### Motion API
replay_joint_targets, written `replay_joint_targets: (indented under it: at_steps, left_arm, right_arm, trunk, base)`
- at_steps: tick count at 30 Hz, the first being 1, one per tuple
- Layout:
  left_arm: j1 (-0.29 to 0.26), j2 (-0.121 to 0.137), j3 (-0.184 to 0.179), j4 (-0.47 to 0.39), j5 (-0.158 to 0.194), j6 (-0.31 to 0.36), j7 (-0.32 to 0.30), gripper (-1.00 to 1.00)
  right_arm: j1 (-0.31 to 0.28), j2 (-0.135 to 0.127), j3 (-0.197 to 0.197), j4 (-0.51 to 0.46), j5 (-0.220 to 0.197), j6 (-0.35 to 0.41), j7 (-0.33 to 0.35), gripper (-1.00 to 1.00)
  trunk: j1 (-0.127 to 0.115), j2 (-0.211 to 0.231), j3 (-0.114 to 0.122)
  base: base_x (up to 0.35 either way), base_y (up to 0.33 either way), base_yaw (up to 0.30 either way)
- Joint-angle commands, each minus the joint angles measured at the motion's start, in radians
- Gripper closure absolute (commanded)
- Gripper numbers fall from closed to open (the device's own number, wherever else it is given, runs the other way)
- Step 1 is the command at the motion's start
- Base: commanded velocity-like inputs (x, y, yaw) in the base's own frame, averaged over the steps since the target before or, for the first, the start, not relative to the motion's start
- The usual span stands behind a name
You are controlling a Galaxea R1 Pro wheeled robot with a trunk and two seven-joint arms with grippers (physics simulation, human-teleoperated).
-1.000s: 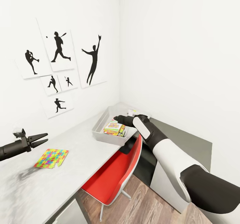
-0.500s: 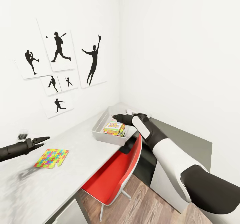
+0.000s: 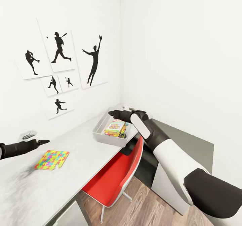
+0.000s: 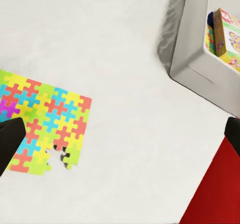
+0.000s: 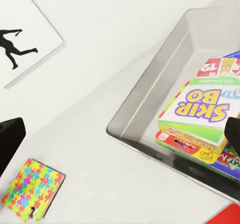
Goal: Put all the toys in the child's room - the three board games (two on the bed and one on the table), the two jigsaw puzzles on the table, and the tennis ball on the table - inside the toy box on the table in the child's room.
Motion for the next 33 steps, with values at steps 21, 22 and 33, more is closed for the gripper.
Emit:
replay_joint_targets:
  at_steps: [21, 22, 33]
  left_arm:
    - [-0.013, -0.024, -0.144, 0.007, 0.000, -0.106, 0.186, -1.00]
    - [-0.013, -0.024, -0.148, 0.008, -0.002, -0.109, 0.192, -1.00]
    - [-0.013, -0.023, -0.159, 0.010, -0.005, -0.115, 0.254, -1.00]
  right_arm:
    - [0.049, 0.000, 0.015, -0.027, -0.008, 0.009, -0.012, -1.00]
    - [0.049, 0.000, 0.015, -0.027, -0.008, 0.009, -0.012, -1.00]
    - [0.050, 0.000, 0.017, -0.030, -0.004, 0.008, -0.012, -1.00]
  trunk:
    - [0.001, -0.002, 0.010]
    - [0.001, -0.002, 0.011]
    - [0.001, -0.002, 0.019]
  base:
    - [0.000, 0.000, -0.143]
    - [0.000, 0.000, -0.239]
    - [-0.026, 0.096, -0.168]
